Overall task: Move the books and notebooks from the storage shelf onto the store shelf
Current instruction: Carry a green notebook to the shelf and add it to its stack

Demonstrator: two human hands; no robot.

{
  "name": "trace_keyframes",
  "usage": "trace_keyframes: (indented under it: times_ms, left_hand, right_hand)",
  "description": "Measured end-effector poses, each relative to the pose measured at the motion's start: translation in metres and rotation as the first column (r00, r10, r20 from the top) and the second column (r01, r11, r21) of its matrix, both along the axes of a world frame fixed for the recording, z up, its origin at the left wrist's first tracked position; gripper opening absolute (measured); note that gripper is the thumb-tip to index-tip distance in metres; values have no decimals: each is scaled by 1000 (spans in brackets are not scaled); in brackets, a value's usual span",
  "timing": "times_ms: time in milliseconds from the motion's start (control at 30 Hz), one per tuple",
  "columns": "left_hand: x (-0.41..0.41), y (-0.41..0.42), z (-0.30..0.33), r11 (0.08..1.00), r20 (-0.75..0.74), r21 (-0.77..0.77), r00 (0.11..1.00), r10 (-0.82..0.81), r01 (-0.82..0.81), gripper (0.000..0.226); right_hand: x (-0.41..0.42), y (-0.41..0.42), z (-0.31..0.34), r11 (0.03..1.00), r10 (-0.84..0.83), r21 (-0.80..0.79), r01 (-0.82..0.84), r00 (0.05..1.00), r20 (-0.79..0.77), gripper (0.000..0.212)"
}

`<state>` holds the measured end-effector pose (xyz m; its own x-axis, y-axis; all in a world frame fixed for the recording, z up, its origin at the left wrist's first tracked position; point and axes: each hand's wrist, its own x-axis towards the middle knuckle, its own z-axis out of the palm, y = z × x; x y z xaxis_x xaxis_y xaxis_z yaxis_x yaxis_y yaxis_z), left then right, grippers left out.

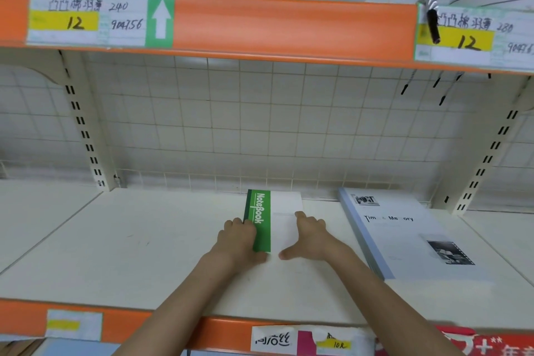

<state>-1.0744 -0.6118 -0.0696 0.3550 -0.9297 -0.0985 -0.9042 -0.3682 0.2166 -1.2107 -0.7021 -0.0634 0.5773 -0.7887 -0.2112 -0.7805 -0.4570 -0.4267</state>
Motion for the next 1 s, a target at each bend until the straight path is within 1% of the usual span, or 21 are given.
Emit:
trace_keyframes:
  times_ms: [100, 233, 300, 400, 533, 700, 833, 1000]
  left_hand:
    - [1, 0, 0, 1000, -1, -2, 1000, -11, 11, 61]
    - [7, 3, -1, 1000, 10, -3, 1000, -26, 26, 63]
    - [15, 6, 1, 999, 33, -32, 999, -33, 34, 68]
    - [34, 17, 8, 997, 89, -78, 996, -15, 22, 73]
    - [67, 42, 13, 995, 143, -100, 990, -10, 24, 77]
    - [117, 88, 15, 996, 132, -86, 990, 43, -32, 83]
    - [158, 124, 13, 990, 142, -94, 982, 122, -110, 83]
    - [205, 167, 11, 980, 160, -89, 969, 189, -176, 82]
  right_hand:
    - [-1, 0, 1, 1000, -7, -1, 7, 1000, -7, 95]
    - [1, 8, 3, 999, -5, -37, 2, 998, -59, 119]
    - [6, 15, 5, 995, 10, -103, -16, 998, -64, 123]
    - [21, 27, 7, 981, 74, -178, -76, 997, -18, 117]
    - [53, 42, 9, 966, 180, -194, -169, 983, 40, 109]
    - [104, 63, 14, 948, 283, -159, -277, 959, 16, 106]
    - [150, 90, 15, 919, 375, -145, -367, 926, 36, 104]
    - [209, 125, 7, 884, 448, -153, -441, 894, 13, 102]
